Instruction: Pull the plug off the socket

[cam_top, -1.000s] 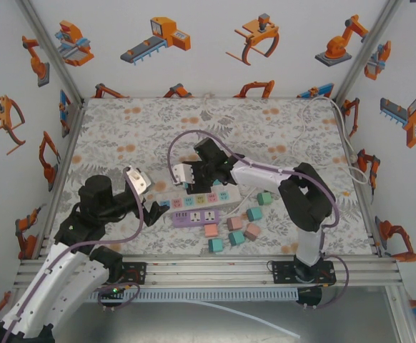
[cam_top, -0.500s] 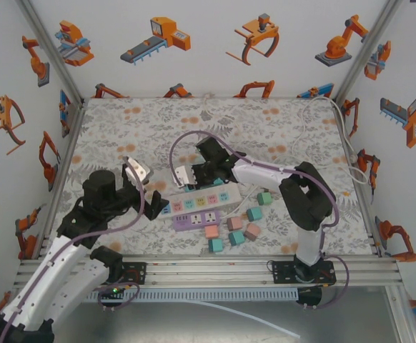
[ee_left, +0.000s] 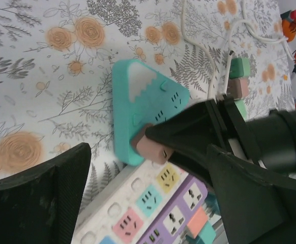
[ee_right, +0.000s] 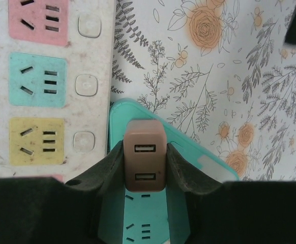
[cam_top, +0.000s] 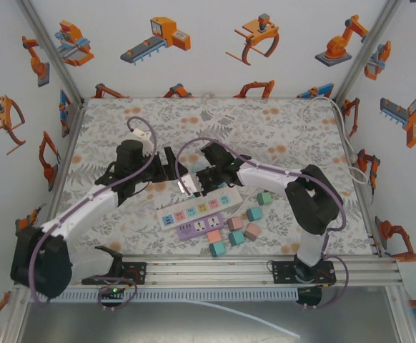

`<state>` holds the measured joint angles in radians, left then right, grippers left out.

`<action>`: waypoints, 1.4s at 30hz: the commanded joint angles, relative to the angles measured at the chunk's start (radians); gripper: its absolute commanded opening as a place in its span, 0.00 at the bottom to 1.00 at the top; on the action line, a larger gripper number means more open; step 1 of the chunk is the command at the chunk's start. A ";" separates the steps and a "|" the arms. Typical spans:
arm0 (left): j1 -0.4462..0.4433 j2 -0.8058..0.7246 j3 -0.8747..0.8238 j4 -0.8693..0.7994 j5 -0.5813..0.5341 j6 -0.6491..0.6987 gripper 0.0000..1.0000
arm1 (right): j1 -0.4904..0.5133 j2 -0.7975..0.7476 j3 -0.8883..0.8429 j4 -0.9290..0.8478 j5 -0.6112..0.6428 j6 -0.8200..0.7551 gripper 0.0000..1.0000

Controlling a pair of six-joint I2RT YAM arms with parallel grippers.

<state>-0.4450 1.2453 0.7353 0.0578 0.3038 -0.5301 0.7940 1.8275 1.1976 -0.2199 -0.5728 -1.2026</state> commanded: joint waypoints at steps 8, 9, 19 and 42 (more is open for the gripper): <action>0.043 0.321 0.085 0.247 0.140 -0.075 0.68 | 0.002 0.017 0.065 0.025 -0.062 -0.052 0.21; 0.043 0.340 0.084 0.250 0.138 -0.070 0.67 | 0.000 0.023 0.074 0.029 -0.064 -0.052 0.21; 0.055 0.471 0.055 0.277 0.094 -0.081 0.55 | 0.001 0.056 0.112 0.053 -0.087 -0.048 0.20; 0.067 0.493 -0.063 0.162 -0.052 0.081 0.46 | -0.030 0.001 0.085 0.218 -0.092 0.168 0.15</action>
<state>-0.3939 1.6917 0.7311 0.3973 0.3920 -0.5560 0.7746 1.8927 1.2598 -0.0982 -0.6384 -1.0645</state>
